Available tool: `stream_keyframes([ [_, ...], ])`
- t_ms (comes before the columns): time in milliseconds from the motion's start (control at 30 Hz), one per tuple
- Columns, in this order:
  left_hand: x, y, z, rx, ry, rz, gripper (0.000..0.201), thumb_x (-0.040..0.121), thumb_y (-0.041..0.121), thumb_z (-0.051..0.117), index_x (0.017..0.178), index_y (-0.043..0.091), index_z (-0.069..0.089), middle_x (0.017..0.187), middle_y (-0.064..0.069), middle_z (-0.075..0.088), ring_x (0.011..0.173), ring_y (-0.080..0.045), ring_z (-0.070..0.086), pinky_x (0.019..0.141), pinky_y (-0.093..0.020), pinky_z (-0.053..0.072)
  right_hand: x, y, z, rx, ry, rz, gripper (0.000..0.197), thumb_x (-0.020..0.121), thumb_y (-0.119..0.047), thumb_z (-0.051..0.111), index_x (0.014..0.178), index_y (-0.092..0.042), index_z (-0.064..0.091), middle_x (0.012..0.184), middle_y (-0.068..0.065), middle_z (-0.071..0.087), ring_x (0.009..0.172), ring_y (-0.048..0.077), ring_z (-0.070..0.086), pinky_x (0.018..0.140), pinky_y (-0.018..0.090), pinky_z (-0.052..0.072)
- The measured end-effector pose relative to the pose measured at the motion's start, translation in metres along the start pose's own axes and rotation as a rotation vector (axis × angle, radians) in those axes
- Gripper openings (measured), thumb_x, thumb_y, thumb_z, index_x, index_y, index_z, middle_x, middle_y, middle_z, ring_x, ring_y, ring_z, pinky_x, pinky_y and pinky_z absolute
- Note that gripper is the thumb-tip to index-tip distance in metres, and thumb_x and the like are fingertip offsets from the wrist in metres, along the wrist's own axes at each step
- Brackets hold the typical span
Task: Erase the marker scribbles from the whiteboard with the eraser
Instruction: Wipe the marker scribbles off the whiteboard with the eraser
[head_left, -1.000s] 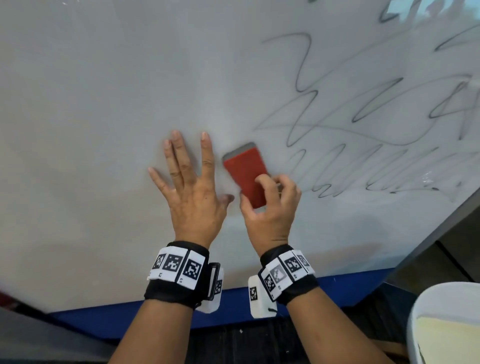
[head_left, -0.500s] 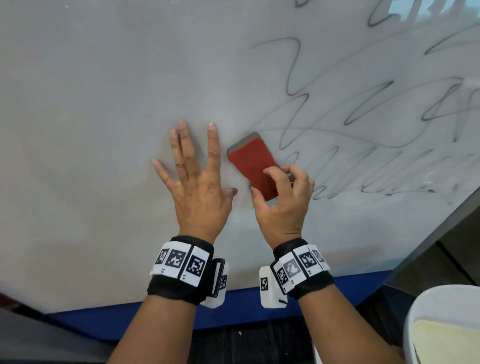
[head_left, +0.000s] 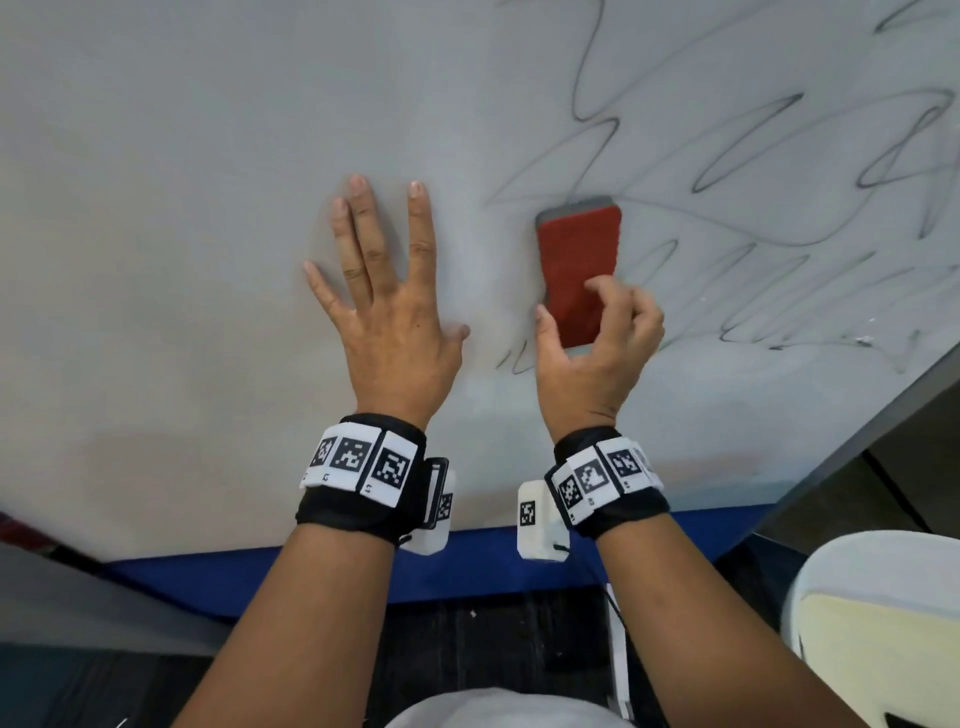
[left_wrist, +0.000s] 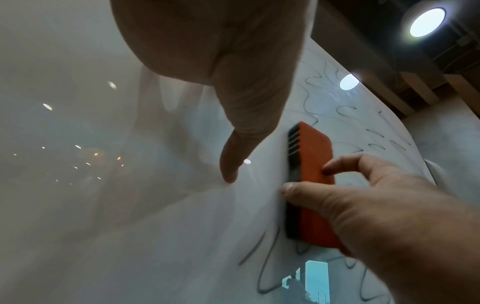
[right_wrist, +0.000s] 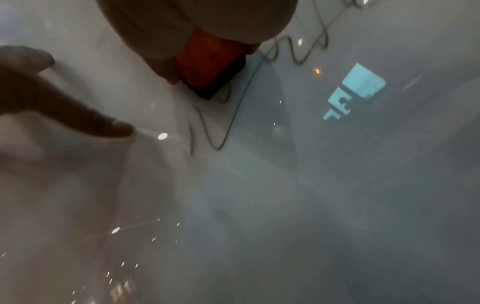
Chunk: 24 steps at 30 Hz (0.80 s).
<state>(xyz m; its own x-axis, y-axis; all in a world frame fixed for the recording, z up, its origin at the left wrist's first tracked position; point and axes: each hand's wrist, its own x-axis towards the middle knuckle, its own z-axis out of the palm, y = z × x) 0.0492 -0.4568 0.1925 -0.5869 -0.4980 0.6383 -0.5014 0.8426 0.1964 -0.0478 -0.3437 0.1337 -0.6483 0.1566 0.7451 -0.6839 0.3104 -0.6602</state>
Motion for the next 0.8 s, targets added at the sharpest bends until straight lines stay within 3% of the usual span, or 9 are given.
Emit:
stream_keyframes([
  [67, -0.001, 0.004, 0.002, -0.011, 0.010, -0.017, 0.129, 0.065, 0.035, 0.086, 0.158, 0.022, -0.002, 0.163, -0.021, -0.006, 0.151, -0.037, -0.007, 0.113, -0.071, 0.010, -0.012, -0.003, 0.005, -0.008, -0.069, -0.024, 0.049, 0.071, -0.022, 0.083, 0.111, -0.025, 0.054, 0.113, 0.013, 0.050, 0.100, 0.025, 0.046, 0.092, 0.014, 0.037],
  [133, -0.001, 0.007, 0.003, -0.039, 0.028, -0.026, 0.123, 0.069, 0.027, 0.083, 0.158, 0.021, -0.002, 0.163, -0.021, -0.005, 0.151, -0.037, -0.007, 0.113, -0.072, 0.009, -0.025, 0.000, 0.004, -0.069, -0.223, -0.127, 0.048, 0.071, -0.023, 0.081, 0.109, -0.028, 0.054, 0.113, 0.009, 0.049, 0.097, 0.025, 0.045, 0.087, 0.032, 0.046],
  [200, -0.001, 0.008, 0.004, -0.051, 0.043, -0.025, 0.119, 0.071, 0.022, 0.079, 0.158, 0.021, -0.002, 0.163, -0.021, -0.005, 0.151, -0.037, -0.007, 0.113, -0.072, 0.009, -0.028, 0.012, -0.001, -0.125, -0.293, -0.196, 0.045, 0.072, -0.025, 0.080, 0.108, -0.029, 0.054, 0.113, 0.006, 0.049, 0.096, 0.024, 0.045, 0.082, 0.040, 0.047],
  [367, -0.003, 0.005, 0.003, -0.041, 0.007, -0.026, 0.125, 0.068, 0.033, 0.085, 0.158, 0.023, -0.001, 0.164, -0.019, -0.007, 0.151, -0.036, -0.008, 0.115, -0.069, 0.008, -0.037, 0.025, -0.004, -0.052, -0.167, -0.020, 0.048, 0.077, -0.026, 0.081, 0.114, -0.026, 0.050, 0.117, 0.012, 0.046, 0.103, 0.024, 0.044, 0.085, 0.032, 0.046],
  [533, -0.006, 0.004, 0.005, -0.053, 0.030, -0.014, 0.113, 0.075, 0.021, 0.075, 0.158, 0.024, -0.001, 0.164, -0.018, -0.007, 0.151, -0.034, -0.008, 0.117, -0.066, 0.007, -0.061, 0.024, 0.002, -0.113, -0.404, -0.158, 0.038, 0.075, -0.027, 0.081, 0.106, -0.023, 0.058, 0.111, 0.011, 0.050, 0.095, 0.026, 0.047, 0.078, 0.043, 0.049],
  [700, -0.008, 0.001, 0.004, -0.035, -0.004, -0.015, 0.118, 0.072, 0.014, 0.078, 0.158, 0.025, -0.002, 0.164, -0.015, -0.008, 0.151, -0.033, -0.010, 0.118, -0.064, 0.007, -0.037, 0.034, -0.003, -0.040, -0.196, -0.039, 0.042, 0.075, -0.025, 0.079, 0.107, -0.026, 0.053, 0.114, 0.012, 0.046, 0.100, 0.027, 0.048, 0.082, 0.038, 0.052],
  [800, -0.010, 0.005, 0.005, -0.036, 0.000, -0.031, 0.119, 0.071, 0.012, 0.077, 0.158, 0.025, -0.003, 0.164, -0.016, -0.009, 0.151, -0.033, -0.009, 0.118, -0.064, 0.009, -0.043, 0.029, 0.000, -0.048, -0.215, -0.025, 0.039, 0.073, -0.021, 0.080, 0.102, -0.023, 0.055, 0.113, 0.014, 0.047, 0.099, 0.028, 0.047, 0.080, 0.042, 0.051],
])
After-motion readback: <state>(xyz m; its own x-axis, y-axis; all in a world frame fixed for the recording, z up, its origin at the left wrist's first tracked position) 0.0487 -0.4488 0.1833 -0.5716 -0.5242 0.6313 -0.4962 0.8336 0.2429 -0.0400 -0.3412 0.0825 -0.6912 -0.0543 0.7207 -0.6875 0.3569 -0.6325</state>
